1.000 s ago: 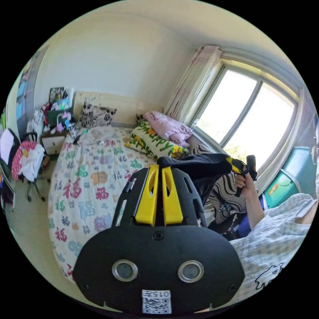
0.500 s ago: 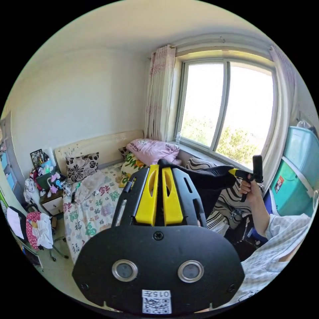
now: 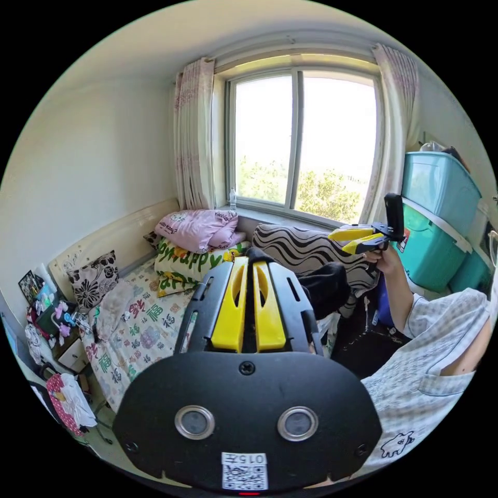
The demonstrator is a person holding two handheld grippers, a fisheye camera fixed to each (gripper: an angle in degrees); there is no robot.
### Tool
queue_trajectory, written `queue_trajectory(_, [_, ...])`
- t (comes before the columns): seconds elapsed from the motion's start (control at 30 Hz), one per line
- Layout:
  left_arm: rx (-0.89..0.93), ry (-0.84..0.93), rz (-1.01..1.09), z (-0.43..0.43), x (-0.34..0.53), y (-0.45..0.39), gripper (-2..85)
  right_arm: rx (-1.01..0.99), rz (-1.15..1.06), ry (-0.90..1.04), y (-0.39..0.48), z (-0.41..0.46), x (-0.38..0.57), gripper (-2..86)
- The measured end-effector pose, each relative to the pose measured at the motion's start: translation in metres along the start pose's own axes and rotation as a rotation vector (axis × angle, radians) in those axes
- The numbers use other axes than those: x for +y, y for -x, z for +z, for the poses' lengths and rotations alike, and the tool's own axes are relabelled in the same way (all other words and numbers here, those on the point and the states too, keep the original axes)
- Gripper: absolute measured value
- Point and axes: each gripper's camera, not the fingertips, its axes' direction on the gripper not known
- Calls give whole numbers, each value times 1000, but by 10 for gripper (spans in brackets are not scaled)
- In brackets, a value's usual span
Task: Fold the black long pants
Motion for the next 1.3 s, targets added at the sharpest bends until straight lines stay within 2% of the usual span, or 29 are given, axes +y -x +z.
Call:
queue_trajectory(0.1, [66,10,-54,11,12,1,-6,-33,-35,63,26,17,6,136])
queue_trajectory(0.23, [88,46,-68,29,23,-10,-5,-239,-166,287,90,101,14,148])
queue_trajectory(0.3, [81,64,-80,38,31,-17,-5,-257,-106,345,98,134,23,165])
queue_trajectory(0.4, [73,72,-119,44,40,-20,-6,-337,-2,313,105,160,32,176])
queue_trajectory(0.57, [45,75,-144,49,48,-27,-6,-396,25,310,117,173,35,169])
queue_trajectory(0.7, [-46,74,-151,50,53,-28,-6,-424,76,275,106,150,47,148])
queue_trajectory(0.83, [-2,52,-207,53,58,-23,-6,-493,118,192,99,134,57,145])
queue_trajectory(0.97, [66,33,-219,61,58,-31,-6,-355,124,252,97,153,59,165])
queue_trajectory(1.1, [59,34,-167,64,57,-46,-6,-201,224,175,80,152,70,156])
queue_trajectory(1.3, [35,16,-142,59,59,-47,-6,-24,223,132,65,145,79,37])
